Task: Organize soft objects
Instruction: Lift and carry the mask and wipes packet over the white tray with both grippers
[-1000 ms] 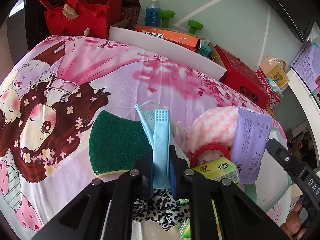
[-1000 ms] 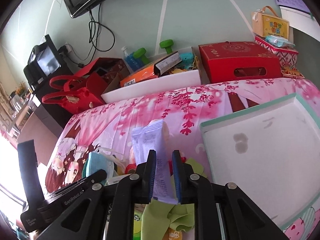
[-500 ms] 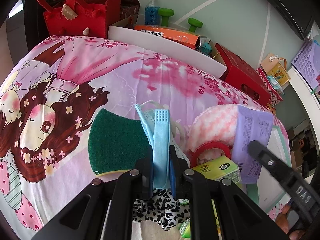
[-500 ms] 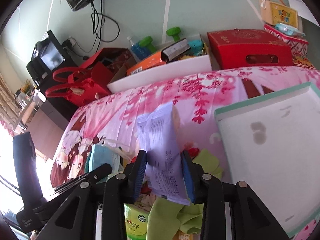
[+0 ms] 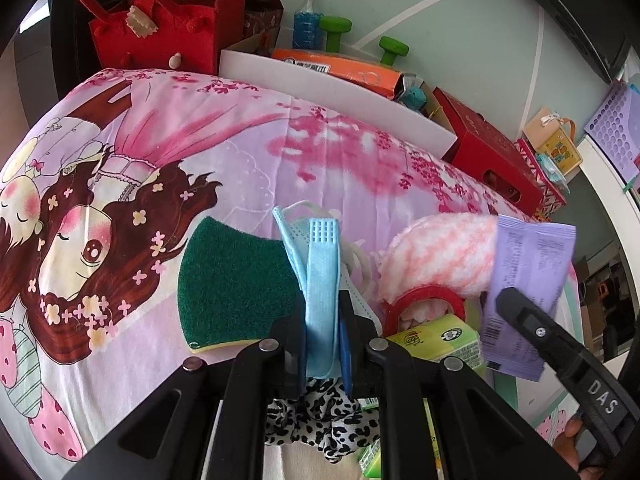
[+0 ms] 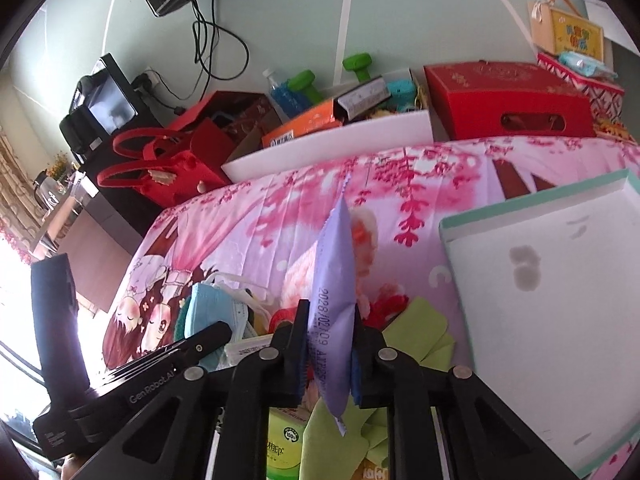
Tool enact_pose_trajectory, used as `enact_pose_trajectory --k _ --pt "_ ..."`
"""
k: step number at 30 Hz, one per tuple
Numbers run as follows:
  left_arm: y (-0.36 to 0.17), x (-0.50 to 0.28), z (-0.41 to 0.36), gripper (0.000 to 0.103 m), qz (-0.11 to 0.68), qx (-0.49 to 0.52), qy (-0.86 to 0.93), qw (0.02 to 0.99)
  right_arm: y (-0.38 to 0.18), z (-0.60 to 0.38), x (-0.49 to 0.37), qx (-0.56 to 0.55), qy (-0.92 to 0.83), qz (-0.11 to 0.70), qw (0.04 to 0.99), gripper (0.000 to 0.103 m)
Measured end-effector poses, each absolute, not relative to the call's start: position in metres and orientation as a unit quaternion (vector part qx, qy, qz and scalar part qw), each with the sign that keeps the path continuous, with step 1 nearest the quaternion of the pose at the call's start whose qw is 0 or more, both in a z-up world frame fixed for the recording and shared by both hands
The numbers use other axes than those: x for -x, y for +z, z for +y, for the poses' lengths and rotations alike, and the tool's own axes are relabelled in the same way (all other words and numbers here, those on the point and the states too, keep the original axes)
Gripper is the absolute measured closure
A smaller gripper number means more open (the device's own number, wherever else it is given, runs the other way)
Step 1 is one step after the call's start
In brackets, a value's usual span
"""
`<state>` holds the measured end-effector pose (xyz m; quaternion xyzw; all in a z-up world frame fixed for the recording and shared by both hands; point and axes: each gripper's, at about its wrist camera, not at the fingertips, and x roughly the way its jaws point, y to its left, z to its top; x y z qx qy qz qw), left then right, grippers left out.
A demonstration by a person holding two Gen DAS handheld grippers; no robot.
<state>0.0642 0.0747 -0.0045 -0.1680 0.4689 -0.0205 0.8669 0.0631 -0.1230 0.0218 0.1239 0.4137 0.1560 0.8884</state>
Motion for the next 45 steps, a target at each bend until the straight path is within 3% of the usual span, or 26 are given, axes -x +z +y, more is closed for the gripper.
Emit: enact_pose_trajectory --k 13,23,45 --pt "0.057 -0.037 0.079 0.09 0.376 0.17 -0.023 0.911 0.062 -0.156 -0.044 -0.134 0.126 0.358 0.915 0.086" --pt "0.085 -0.033 0.026 0.09 0.333 0.144 -0.1 0.926 0.057 -0.225 -0.04 -0.142 0.006 0.365 0.92 0.086" --pt "0.026 -0.067 -0.142 0.09 0.388 0.079 -0.256 0.882 0.022 -0.335 -0.027 -0.136 -0.173 0.409 0.886 0.085"
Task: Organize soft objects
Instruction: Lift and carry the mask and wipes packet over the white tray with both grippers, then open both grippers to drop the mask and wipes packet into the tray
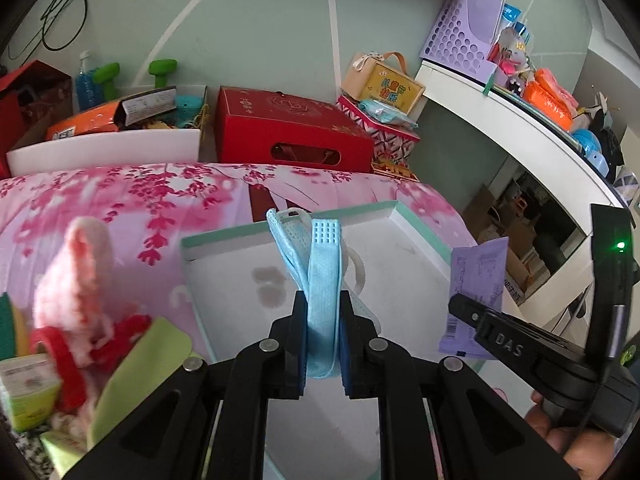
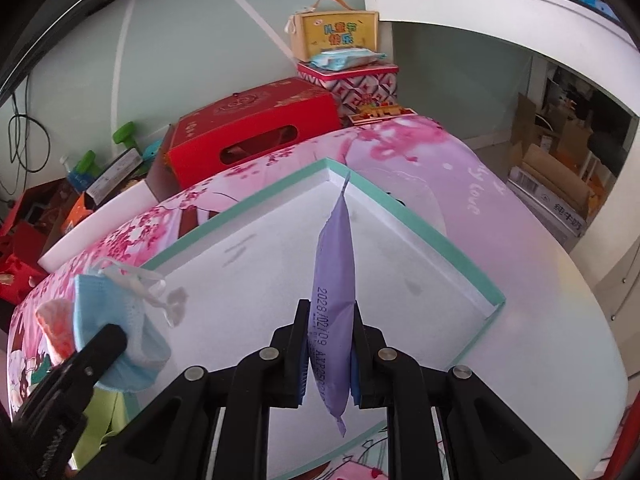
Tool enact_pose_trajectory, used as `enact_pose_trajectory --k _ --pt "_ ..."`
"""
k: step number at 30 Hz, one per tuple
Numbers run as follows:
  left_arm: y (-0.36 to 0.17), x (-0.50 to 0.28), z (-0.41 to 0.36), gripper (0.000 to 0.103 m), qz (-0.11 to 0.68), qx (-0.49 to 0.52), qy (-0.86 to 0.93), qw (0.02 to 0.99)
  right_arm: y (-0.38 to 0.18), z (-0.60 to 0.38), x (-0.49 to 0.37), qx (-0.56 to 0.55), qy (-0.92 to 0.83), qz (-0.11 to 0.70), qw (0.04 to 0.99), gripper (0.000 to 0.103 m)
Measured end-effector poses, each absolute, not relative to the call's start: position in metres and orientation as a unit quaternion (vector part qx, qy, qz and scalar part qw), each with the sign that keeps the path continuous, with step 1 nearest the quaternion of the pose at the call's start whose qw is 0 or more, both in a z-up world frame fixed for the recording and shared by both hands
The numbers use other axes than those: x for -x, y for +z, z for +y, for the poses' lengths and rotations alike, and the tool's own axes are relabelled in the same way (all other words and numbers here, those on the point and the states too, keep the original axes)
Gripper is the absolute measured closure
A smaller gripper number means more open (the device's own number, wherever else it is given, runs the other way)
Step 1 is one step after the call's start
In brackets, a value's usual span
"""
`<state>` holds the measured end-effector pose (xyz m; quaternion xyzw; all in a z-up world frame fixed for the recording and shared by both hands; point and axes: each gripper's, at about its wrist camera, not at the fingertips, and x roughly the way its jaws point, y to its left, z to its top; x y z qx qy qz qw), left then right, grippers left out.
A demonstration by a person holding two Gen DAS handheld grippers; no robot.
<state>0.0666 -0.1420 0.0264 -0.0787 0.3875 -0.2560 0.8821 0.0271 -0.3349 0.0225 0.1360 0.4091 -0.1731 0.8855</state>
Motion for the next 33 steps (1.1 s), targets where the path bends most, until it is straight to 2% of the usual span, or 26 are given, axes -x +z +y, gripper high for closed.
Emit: enact_pose_trajectory --k 7,8,10,11,12,14,16,19,23,26,30,33 --pt "0.008 -0.08 -0.152 0.087 0.402 0.069 -0.243 0.88 0.019 -0.338 -0.03 -0.14 -0.178 0.413 0.882 0.083" --pt "0.007 -0.08 -0.151 0.082 0.404 0.068 -0.24 0.88 0.018 -0.338 -0.03 -0.139 -0.178 0.415 0.881 0.083" --pt "0.005 -0.081 -0.15 0.064 0.407 0.067 -0.236 0.88 0.018 -0.338 -0.031 -0.135 -0.18 0.418 0.88 0.081" --pt "0.005 -0.082 -0.149 0.05 0.409 0.068 -0.235 0.879 0.019 -0.338 -0.031 -0.135 -0.18 0.419 0.88 0.074" --pt "0.005 -0.081 -0.148 0.042 0.41 0.068 -0.234 0.879 0.019 -0.337 -0.031 -0.134 -0.18 0.419 0.88 0.062" --pt "0.006 -0.081 -0.147 0.041 0.41 0.067 -0.231 0.88 0.02 -0.337 -0.03 -0.133 -0.184 0.417 0.88 0.044" --pt "0.009 -0.08 -0.144 0.038 0.406 0.069 -0.228 0.882 0.022 -0.337 -0.029 -0.131 -0.185 0.414 0.882 0.044" --pt "0.011 -0.081 -0.14 0.028 0.407 0.071 -0.221 0.883 0.023 -0.336 -0.03 -0.125 -0.185 0.415 0.882 0.041" --pt "0.013 -0.083 -0.131 0.013 0.408 0.074 -0.201 0.887 0.021 -0.337 -0.03 -0.124 -0.186 0.42 0.879 0.031" --pt "0.014 -0.084 -0.126 0.007 0.407 0.073 -0.183 0.892 0.02 -0.338 -0.03 -0.123 -0.187 0.422 0.878 0.016" --pt "0.014 -0.084 -0.12 0.004 0.404 0.071 -0.162 0.897 0.018 -0.339 -0.031 -0.121 -0.191 0.426 0.876 0.002" --pt "0.016 -0.083 -0.119 0.003 0.395 0.069 -0.158 0.902 0.016 -0.341 -0.03 -0.124 -0.195 0.43 0.873 0.0"
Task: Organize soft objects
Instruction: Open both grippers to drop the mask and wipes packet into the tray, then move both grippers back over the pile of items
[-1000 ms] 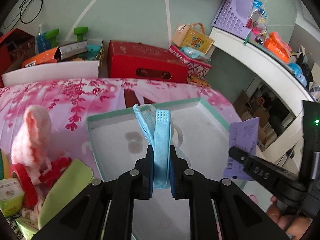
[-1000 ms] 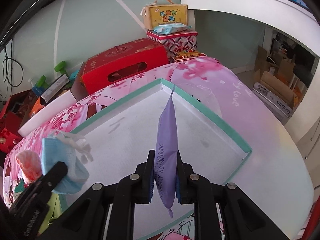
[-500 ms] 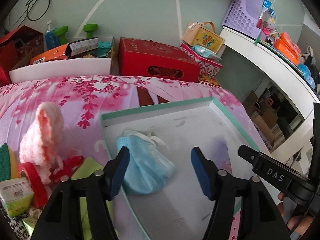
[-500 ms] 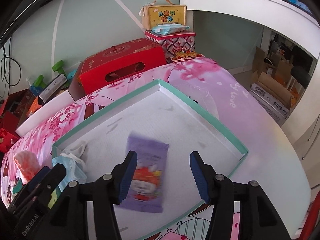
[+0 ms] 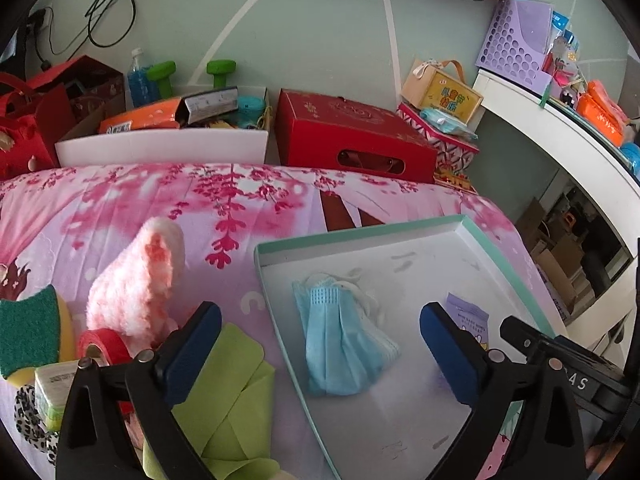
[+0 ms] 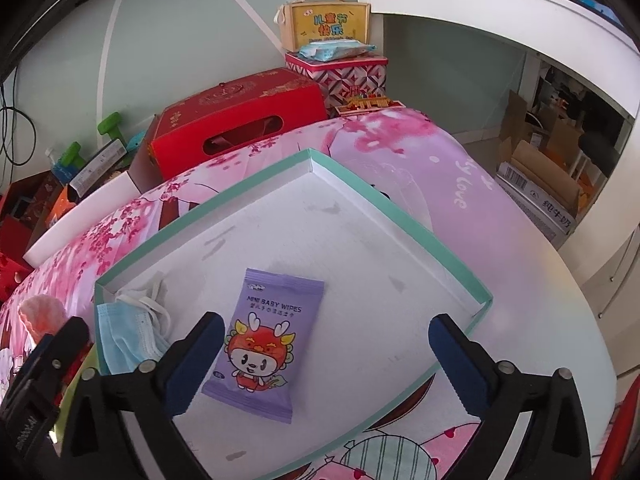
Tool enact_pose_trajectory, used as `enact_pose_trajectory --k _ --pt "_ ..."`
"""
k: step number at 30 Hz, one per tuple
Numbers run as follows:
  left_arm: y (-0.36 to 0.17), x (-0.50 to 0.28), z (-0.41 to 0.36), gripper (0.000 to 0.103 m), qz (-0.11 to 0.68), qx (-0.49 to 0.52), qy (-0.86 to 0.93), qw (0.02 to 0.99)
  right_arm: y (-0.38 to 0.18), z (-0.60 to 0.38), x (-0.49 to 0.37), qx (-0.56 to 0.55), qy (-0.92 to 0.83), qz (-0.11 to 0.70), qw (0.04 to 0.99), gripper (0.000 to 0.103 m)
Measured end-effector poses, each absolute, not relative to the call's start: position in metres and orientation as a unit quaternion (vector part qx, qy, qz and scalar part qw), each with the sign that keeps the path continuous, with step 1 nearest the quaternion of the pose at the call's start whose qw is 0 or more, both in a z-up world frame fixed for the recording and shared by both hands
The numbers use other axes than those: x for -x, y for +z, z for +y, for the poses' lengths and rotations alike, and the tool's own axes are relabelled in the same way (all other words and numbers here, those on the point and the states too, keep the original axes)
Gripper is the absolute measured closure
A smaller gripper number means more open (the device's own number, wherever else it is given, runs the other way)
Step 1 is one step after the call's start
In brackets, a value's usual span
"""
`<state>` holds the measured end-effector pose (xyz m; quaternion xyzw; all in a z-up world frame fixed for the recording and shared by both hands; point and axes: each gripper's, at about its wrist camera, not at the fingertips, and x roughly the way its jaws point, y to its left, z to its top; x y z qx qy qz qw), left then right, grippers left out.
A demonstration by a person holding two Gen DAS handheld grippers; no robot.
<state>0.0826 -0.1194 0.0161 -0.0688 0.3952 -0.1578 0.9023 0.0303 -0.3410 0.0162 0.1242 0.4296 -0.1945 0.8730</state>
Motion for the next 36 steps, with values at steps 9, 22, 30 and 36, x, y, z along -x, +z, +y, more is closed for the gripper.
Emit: enact_pose_trajectory --k 9,22,30,36 --pt "0.02 -0.081 -0.118 0.003 0.386 0.069 -0.157 0.906 0.01 -0.347 -0.03 -0.134 -0.21 0.445 0.86 0.0" --pt "0.046 -0.069 -0.106 0.003 0.356 0.08 -0.157 0.918 0.022 -0.338 -0.028 -0.133 -0.208 0.432 0.867 0.0" --pt "0.074 -0.053 -0.076 0.003 0.33 0.063 -0.114 0.935 0.028 -0.319 -0.031 -0.121 -0.186 0.442 0.869 0.0" --pt "0.082 -0.048 -0.033 0.003 0.33 0.072 -0.05 0.94 0.039 -0.295 -0.031 -0.116 -0.149 0.44 0.878 0.0"
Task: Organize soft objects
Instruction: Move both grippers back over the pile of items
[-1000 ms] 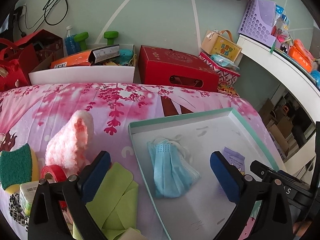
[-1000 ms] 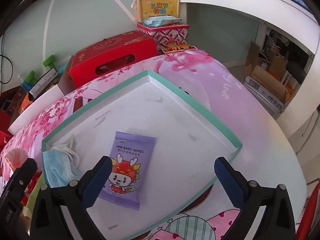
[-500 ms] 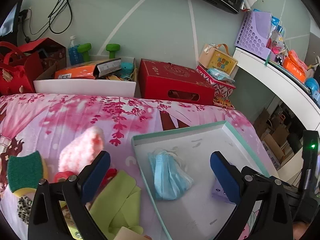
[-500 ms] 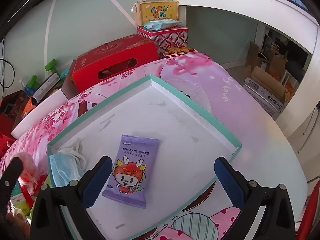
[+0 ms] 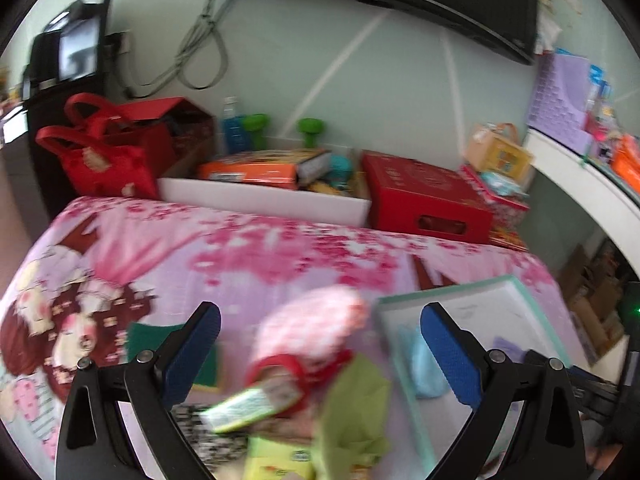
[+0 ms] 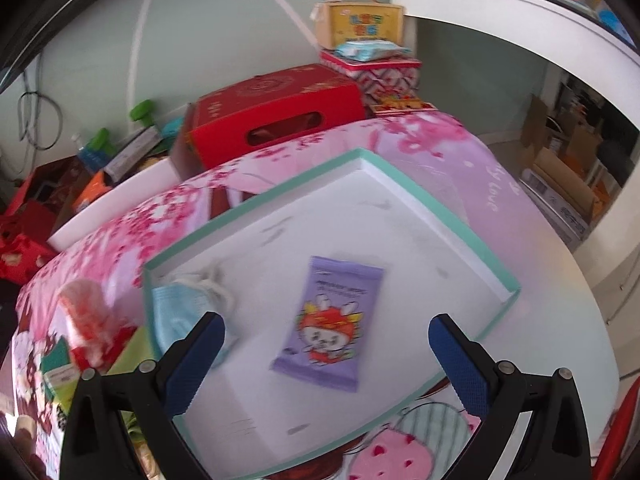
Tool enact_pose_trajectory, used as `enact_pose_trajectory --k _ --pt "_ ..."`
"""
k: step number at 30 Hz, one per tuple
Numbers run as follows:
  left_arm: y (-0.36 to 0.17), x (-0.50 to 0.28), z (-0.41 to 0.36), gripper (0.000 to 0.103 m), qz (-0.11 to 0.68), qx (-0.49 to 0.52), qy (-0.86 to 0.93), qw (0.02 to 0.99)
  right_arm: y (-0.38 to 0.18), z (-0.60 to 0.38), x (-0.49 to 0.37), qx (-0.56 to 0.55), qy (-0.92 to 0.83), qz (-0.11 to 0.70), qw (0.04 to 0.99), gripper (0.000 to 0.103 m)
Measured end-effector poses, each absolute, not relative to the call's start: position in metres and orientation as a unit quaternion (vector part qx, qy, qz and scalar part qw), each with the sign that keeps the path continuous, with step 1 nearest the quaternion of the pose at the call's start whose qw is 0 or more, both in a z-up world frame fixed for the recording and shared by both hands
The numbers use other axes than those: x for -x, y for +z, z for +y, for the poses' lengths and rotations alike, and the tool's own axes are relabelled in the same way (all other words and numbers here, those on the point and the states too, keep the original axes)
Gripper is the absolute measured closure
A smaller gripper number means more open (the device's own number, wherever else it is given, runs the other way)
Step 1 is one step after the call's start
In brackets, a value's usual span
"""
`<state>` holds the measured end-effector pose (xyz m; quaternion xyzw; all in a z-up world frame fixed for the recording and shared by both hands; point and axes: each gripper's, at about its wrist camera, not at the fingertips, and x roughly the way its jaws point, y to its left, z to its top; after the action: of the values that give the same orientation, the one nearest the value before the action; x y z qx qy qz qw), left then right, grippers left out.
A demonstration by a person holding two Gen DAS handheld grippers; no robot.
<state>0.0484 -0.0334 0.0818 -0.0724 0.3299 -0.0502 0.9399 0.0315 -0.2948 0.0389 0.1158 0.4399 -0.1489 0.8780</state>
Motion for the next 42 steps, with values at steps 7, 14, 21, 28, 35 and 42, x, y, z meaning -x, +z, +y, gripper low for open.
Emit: enact_pose_trajectory --k 7,14,21,28,35,42 --pt "0.07 -0.045 0.01 0.003 0.348 0.085 0.025 0.933 0.044 -0.253 -0.036 -0.099 -0.094 0.439 0.888 0.0" --pt "0.062 -0.036 0.029 0.003 0.346 0.098 0.043 0.932 0.041 -0.214 -0.037 -0.085 -0.054 0.439 0.893 0.0" --pt "0.053 -0.026 0.045 0.003 0.354 0.088 0.056 0.929 0.037 -0.185 -0.041 -0.085 -0.007 0.434 0.897 0.0" --pt "0.052 -0.021 0.061 0.003 0.359 0.117 0.056 0.924 0.035 -0.168 -0.042 -0.054 0.002 0.428 0.902 0.0" --pt "0.046 -0.024 0.065 0.003 0.383 0.121 0.048 0.914 0.032 -0.151 -0.04 -0.021 0.03 0.446 0.894 0.0" --pt "0.035 -0.03 0.064 0.003 0.43 0.129 0.019 0.893 0.012 -0.131 -0.038 0.021 0.058 0.5 0.864 0.0"
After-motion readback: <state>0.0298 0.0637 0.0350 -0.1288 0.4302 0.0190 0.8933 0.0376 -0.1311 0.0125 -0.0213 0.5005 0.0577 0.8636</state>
